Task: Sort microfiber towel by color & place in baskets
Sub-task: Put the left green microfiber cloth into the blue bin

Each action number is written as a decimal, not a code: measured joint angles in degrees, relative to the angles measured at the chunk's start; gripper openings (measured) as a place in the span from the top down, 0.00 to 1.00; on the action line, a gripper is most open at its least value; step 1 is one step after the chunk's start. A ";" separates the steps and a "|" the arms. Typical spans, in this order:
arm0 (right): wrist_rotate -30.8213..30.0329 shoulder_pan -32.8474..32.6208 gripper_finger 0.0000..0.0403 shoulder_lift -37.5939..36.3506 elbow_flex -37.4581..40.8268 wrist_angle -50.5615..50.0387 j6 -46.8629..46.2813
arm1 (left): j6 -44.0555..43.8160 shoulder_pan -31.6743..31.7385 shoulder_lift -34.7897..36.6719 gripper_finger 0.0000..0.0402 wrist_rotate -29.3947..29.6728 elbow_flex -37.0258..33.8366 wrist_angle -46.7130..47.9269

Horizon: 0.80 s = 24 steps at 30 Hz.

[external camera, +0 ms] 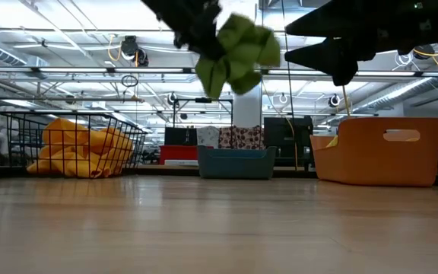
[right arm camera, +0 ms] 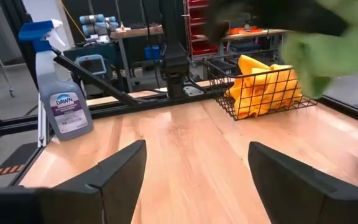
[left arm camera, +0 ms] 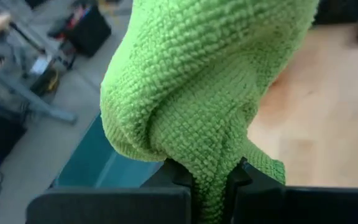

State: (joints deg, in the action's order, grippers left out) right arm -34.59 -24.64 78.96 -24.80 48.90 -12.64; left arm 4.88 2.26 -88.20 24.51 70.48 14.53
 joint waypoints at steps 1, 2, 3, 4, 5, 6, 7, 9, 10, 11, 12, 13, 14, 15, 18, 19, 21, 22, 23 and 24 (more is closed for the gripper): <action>0.02 0.00 0.32 0.00 0.00 -0.02 0.00 | 0.59 2.37 0.00 0.95 -2.07 0.00 0.83; 0.04 0.00 0.32 0.00 0.00 0.02 0.00 | 1.20 4.77 -0.05 0.95 -4.40 0.00 1.21; 0.12 0.00 0.32 0.00 0.00 0.06 0.00 | 1.43 7.02 -0.37 0.95 -6.89 -0.02 1.13; 0.13 0.00 0.32 0.00 0.00 0.22 0.00 | 1.42 9.26 -0.92 0.95 -9.10 -0.01 0.45; 0.15 0.00 0.32 0.00 0.00 0.51 0.00 | 1.41 11.44 -1.44 0.95 -11.28 0.00 -0.19; 0.18 0.00 0.32 -0.09 0.00 0.81 0.01 | 1.47 13.43 -1.88 0.95 -13.03 -0.03 -0.18; 0.32 -0.06 0.32 -0.39 0.00 0.83 0.07 | 1.49 15.28 -2.34 0.95 -14.44 -0.09 -0.20; 0.39 -0.30 0.32 -1.38 0.00 0.82 0.14 | 1.74 18.35 -3.30 0.95 -17.31 -0.09 -1.58; 0.37 -0.61 0.32 -2.09 0.00 0.81 0.15 | 1.92 19.58 -3.84 0.94 -18.96 -0.09 -1.97; 0.38 -0.99 0.32 -2.97 0.00 0.68 0.17 | 1.97 20.64 -4.40 0.93 -20.70 -0.09 -2.52; 0.44 -1.55 0.32 -4.12 0.00 -0.03 0.21 | 1.95 21.52 -5.07 0.92 -21.90 -0.09 -3.29; 0.70 -2.22 0.32 -5.56 0.00 -1.15 0.49 | 1.93 22.25 -5.89 0.91 -22.57 -0.09 -4.09; 1.38 -2.84 0.32 -7.09 0.00 -2.08 0.94 | 1.93 22.86 -6.56 0.90 -23.02 -0.09 -4.97; 2.02 -3.48 0.32 -8.66 0.00 -3.00 1.36 | 2.00 23.39 -7.23 0.89 -23.23 -0.09 -5.89; 2.19 -5.62 0.32 -13.14 0.00 -6.55 1.52 | 3.92 24.54 -9.58 0.89 -24.57 -0.05 -9.45; 2.19 -6.25 0.32 -14.38 0.00 -7.50 1.53 | 5.20 24.72 -10.45 0.89 -24.94 -0.04 -10.08; 2.18 -7.45 0.32 -16.35 0.00 -9.17 1.53 | 7.68 24.89 -12.18 0.88 -25.14 -0.04 -11.20; 2.16 -7.96 0.32 -17.03 0.00 -9.95 1.58 | 8.64 24.89 -13.03 0.88 -25.18 0.08 -11.50; 1.98 -8.42 0.32 -17.53 0.00 -10.72 1.78 | 9.29 25.02 -13.92 0.88 -25.29 0.55 -11.73; 1.86 -8.83 0.32 -17.87 0.00 -11.36 1.95 | 9.60 25.20 -14.79 0.88 -25.35 1.22 -11.98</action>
State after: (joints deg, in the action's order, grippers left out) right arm -32.72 -33.47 61.09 -24.80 37.54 -10.70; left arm 14.48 27.46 -102.99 -0.84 71.70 2.55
